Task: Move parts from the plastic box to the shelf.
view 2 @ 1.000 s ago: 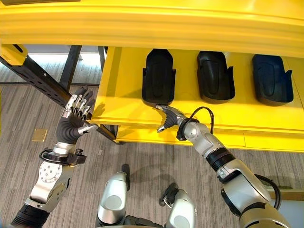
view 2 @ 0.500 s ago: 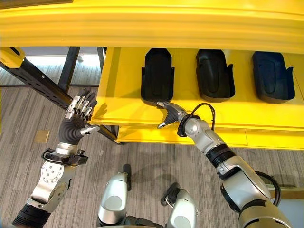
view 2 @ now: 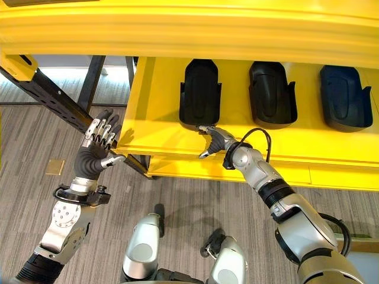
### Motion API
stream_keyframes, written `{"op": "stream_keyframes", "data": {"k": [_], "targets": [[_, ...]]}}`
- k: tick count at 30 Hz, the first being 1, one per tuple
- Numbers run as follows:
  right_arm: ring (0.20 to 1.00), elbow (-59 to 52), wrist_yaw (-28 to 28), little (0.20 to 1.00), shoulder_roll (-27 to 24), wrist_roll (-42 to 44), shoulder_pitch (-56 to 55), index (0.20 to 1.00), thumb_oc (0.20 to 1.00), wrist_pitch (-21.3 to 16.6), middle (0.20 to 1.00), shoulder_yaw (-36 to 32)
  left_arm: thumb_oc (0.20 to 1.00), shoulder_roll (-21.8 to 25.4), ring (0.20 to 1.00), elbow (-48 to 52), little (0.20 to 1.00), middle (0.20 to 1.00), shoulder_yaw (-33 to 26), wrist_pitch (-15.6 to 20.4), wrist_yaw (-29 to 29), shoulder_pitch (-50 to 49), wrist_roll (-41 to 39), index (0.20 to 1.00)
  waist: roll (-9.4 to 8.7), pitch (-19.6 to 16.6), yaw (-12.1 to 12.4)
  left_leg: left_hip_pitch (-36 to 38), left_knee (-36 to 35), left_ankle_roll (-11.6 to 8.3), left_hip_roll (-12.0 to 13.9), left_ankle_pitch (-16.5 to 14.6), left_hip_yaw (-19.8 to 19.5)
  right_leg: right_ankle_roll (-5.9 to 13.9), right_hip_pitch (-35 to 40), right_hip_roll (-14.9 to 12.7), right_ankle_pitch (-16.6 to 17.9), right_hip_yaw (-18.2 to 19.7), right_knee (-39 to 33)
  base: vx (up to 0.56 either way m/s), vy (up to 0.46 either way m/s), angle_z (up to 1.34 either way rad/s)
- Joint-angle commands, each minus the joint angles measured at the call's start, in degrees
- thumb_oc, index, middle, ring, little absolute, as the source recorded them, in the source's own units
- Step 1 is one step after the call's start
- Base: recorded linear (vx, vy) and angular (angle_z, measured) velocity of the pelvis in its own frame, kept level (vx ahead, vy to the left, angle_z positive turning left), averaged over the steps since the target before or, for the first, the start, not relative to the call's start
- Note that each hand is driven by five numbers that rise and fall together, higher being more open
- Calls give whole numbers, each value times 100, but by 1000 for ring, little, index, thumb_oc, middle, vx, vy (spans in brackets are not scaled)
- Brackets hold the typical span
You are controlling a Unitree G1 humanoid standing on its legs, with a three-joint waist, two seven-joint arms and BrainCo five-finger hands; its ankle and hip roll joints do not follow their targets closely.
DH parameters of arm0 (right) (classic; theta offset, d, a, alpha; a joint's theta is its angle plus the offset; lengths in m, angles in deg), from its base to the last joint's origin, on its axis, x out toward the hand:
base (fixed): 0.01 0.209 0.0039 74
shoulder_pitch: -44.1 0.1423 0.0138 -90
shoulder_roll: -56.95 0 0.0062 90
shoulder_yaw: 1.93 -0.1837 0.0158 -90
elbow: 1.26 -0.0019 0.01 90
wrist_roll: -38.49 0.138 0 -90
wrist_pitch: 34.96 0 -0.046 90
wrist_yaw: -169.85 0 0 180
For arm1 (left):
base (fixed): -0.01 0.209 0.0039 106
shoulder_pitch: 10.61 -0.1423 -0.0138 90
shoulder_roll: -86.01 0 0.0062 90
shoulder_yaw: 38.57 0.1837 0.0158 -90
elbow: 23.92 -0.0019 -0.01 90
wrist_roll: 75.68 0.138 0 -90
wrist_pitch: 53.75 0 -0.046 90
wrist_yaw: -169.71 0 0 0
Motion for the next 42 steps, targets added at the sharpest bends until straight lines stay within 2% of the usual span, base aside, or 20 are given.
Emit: {"op": "stream_keyframes", "data": {"k": [1,42], "targets": [[1000,213,184,1000,137,171,657,1000,1000,-97,1000,-159,1000,17,1000,266,1000,1000,51,350,-3,58,-198,1000,19,-20,113,126,0,140,78,16,351,302,243,-221,104,-622,448,0,0,0],[1000,523,259,1000,197,312,983,1000,1000,-41,1000,-193,1000,-24,1000,206,1000,1000,227,351,55,222,-271,1000,113,-11,14,181,-84,126,89,50,433,312,193,-273,144,-594,416,0,0,0]]}}
